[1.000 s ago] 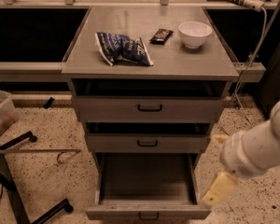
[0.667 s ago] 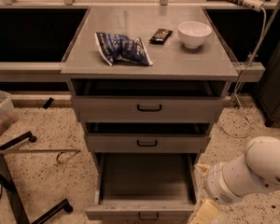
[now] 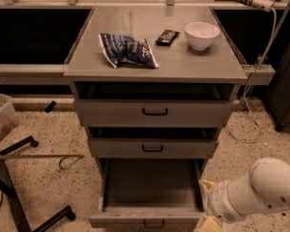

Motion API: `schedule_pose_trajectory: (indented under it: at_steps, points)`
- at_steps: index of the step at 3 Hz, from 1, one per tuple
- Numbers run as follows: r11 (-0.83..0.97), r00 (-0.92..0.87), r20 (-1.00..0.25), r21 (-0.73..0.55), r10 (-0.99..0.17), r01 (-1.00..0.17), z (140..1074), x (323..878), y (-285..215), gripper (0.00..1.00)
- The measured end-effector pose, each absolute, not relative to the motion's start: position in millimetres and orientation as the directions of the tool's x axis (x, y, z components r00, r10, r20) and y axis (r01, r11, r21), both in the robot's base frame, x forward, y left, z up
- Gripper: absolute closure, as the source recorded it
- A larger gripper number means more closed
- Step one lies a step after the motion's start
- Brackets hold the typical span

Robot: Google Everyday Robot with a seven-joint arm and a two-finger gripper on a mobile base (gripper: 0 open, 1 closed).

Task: Close bottom drawer

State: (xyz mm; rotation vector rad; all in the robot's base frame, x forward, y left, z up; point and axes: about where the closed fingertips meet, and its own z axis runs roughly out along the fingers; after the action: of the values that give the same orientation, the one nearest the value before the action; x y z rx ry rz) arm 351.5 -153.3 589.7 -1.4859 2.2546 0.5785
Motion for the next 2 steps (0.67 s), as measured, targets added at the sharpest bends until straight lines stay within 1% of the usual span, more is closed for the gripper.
schedule_pose_trajectory:
  at_steps: [2]
  points:
    - [0.403, -0.446, -0.605, 0.216, -0.659, -0.889, 457.5, 334.7, -143.4, 0.0]
